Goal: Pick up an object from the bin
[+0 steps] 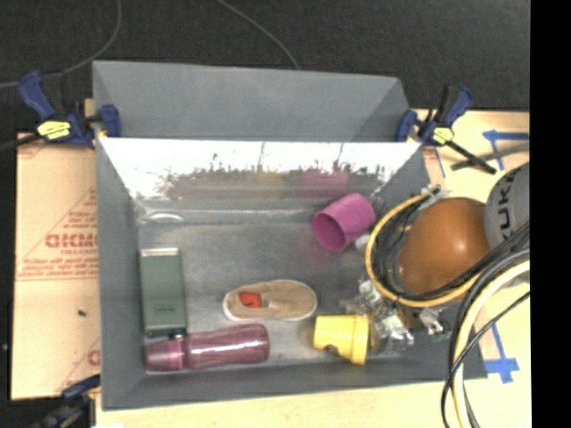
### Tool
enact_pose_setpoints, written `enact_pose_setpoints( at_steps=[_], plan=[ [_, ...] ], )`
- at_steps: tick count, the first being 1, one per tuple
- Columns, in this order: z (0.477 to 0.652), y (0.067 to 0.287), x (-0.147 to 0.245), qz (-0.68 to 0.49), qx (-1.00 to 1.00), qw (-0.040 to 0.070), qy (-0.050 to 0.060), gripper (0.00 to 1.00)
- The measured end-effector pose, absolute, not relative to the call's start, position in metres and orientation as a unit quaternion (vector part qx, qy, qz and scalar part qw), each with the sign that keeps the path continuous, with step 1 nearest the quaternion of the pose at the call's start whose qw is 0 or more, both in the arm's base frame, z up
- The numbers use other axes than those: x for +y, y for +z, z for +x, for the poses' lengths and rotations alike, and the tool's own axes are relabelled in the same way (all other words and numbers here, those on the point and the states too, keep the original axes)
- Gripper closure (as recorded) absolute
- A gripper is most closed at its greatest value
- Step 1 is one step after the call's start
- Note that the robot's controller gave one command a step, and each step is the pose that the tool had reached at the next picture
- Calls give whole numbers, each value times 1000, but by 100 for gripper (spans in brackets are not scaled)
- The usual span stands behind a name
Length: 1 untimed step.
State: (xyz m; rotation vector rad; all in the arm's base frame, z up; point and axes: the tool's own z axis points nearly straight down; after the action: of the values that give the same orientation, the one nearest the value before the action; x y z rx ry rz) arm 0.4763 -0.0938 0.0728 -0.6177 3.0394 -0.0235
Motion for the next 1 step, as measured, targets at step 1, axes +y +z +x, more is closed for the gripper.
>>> enact_pose_setpoints(
  at_steps=[1],
  plan=[
    [478,75,-93,-200,979,23,-8,100]
  ],
)
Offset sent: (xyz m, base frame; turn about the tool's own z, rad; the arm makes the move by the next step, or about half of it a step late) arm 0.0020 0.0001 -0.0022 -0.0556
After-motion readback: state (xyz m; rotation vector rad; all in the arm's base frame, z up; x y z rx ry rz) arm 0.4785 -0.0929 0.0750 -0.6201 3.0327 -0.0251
